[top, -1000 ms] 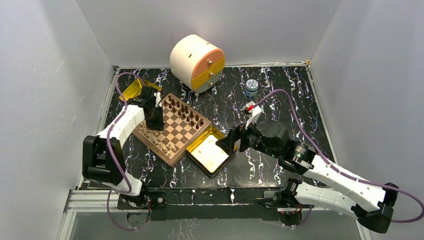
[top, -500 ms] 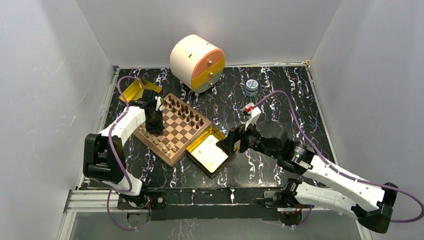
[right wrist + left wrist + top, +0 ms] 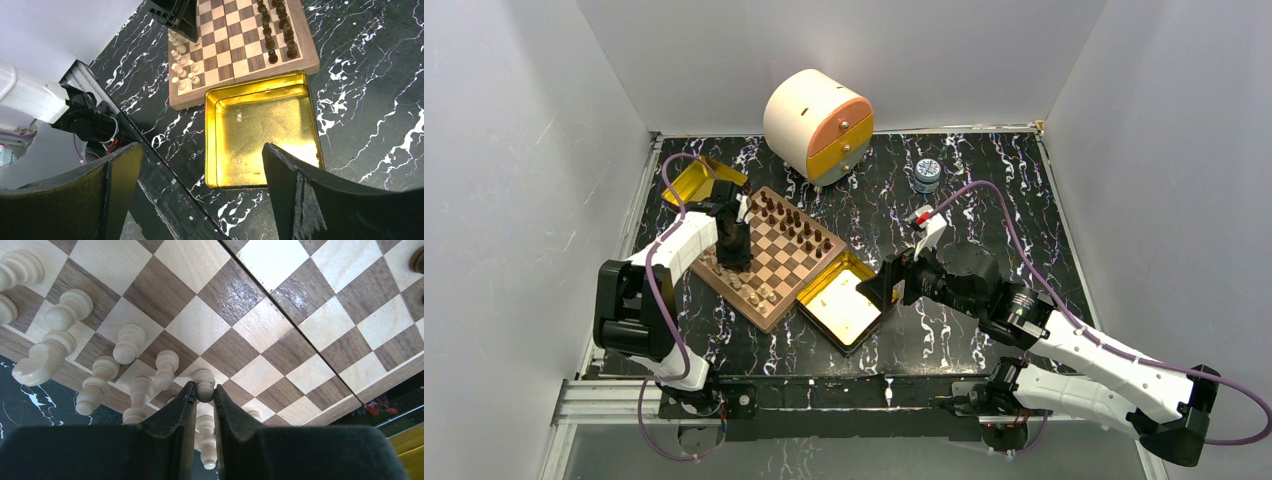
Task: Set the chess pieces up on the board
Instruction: Place the chess piece on the chessboard.
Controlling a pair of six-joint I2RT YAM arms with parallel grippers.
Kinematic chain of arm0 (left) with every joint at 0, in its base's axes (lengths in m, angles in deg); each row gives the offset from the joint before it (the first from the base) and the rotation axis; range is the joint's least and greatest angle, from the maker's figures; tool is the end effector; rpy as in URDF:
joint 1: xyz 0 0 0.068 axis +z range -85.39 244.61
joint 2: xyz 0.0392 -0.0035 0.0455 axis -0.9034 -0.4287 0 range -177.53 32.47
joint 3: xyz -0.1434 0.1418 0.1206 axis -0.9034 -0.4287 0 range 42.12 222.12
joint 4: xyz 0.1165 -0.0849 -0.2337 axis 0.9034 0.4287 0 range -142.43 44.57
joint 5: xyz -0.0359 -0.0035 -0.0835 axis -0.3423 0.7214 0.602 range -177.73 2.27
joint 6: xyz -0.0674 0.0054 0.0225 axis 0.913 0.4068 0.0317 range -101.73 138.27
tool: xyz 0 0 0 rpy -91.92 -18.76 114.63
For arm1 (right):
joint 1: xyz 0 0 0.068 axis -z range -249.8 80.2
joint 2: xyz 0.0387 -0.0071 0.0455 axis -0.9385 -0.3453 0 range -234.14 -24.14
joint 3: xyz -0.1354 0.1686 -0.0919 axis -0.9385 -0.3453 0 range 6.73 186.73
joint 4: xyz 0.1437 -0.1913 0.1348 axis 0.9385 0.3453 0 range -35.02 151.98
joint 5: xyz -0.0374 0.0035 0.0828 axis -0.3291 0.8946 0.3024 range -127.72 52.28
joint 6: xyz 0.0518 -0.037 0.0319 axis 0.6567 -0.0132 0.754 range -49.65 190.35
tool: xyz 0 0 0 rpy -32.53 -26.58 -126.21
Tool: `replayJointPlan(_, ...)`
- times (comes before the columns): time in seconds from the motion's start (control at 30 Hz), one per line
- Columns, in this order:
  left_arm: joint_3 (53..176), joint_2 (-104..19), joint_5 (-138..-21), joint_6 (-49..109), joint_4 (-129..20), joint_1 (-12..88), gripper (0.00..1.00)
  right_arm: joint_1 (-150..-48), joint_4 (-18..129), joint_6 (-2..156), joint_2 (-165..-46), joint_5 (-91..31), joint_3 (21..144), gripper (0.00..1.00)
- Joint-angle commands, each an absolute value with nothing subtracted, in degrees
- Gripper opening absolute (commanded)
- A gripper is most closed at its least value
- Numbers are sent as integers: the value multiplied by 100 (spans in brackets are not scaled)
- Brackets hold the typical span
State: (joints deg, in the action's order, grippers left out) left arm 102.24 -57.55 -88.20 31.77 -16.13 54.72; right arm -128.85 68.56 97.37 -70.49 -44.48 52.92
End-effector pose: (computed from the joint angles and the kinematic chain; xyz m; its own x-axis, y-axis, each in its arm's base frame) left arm 0.3232 -0.0558 0.1397 -0.9158 -0.0773 -0.3942 -0.0466 0.9951 -0.0868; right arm 0.1358 0.2130 0.3040 -0.4689 0.0953 -0.8781 -0.6509 0.6348 0.4165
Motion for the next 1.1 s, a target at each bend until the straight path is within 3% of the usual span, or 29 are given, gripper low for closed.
replayJointPlan(0.0, 10107, -5710, -8887, 3146, -1562, 5452, 14, -12899, 6555, 9689, -6993, -4563, 5324, 99)
replayJointPlan(0.7, 10221, -5656, -8913, 3059, -1322, 5451, 26, -12897, 6513, 9654, -7025, -4558, 5318, 99)
replayJointPlan(1.07, 10358, -5661, -8838, 3045, -1288, 5451, 25, -12899, 6561, 9654, -7024, -4562, 5330, 99)
